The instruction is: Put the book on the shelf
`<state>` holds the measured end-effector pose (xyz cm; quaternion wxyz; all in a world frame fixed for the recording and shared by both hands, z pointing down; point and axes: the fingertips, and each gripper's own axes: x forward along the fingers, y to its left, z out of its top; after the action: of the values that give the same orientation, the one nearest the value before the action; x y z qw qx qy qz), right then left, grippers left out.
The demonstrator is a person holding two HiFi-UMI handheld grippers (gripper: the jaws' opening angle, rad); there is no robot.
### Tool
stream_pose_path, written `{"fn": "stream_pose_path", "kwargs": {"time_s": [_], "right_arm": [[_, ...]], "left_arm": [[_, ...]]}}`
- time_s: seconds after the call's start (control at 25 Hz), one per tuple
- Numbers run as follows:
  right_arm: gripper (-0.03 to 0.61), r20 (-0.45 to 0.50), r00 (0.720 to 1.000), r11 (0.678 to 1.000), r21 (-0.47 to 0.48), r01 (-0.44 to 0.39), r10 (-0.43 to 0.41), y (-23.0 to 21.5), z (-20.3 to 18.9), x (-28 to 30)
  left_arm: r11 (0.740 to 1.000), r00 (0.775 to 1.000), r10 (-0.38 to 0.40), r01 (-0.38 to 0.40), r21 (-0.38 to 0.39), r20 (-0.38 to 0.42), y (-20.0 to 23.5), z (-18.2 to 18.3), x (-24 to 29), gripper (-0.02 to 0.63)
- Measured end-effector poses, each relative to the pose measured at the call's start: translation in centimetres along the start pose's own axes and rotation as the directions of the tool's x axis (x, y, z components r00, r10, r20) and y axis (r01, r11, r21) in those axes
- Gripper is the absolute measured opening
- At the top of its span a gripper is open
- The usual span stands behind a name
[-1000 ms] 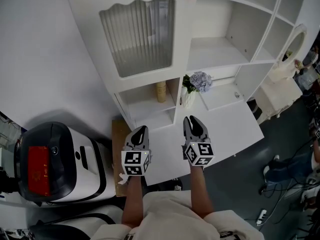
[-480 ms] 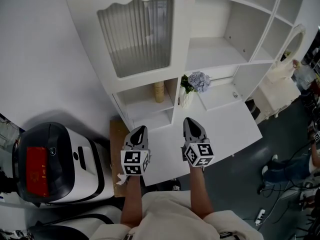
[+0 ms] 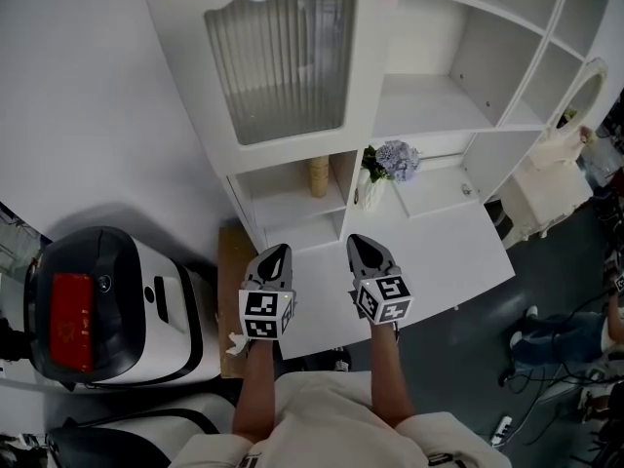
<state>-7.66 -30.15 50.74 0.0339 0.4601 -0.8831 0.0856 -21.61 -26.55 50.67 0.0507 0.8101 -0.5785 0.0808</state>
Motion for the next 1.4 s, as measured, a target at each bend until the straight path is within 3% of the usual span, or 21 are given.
{"fn": "stream_pose_path", "kwargs": {"time_s": [0.16, 0.32, 0.44, 0.84, 1.4], "right_arm": [[0.026, -0.048, 0.999, 1.0, -0.021, 0.007, -0.008, 0.4, -0.6, 0.6], [0.026, -0.042, 0.999, 1.0, -0.013, -0.011, 0.011, 0.9, -0.4, 0.8], [0.026, -0.049, 0.999, 1.0, -0.027, -0.006, 0.005, 1.0, -0.4, 0.9], [0.026, -0.058, 0.997, 0.999, -0.02, 0.04, -0.041, 0.1, -0.9, 0.4], [0.026, -0.07, 0.997, 0.999, 0.003, 0.034, -0.033, 0.1, -1.7, 0.6]], "left_arm": [[1.0, 1.0, 0.019, -0.019, -0.004, 0.004, 0.8, 0.0, -0.2, 0.017], [0.997, 0.998, 0.054, -0.052, -0.057, 0.033, 1.6, -0.1, -0.3, 0.017], [0.996, 0.998, 0.062, -0.061, -0.069, 0.013, 1.9, -0.9, -0.1, 0.017], [0.998, 1.0, 0.011, -0.012, -0.065, -0.009, 0.7, -1.7, 0.3, 0.017], [0.998, 1.0, 0.011, -0.012, -0.066, -0.023, 0.9, -2.0, 0.5, 0.017]]}}
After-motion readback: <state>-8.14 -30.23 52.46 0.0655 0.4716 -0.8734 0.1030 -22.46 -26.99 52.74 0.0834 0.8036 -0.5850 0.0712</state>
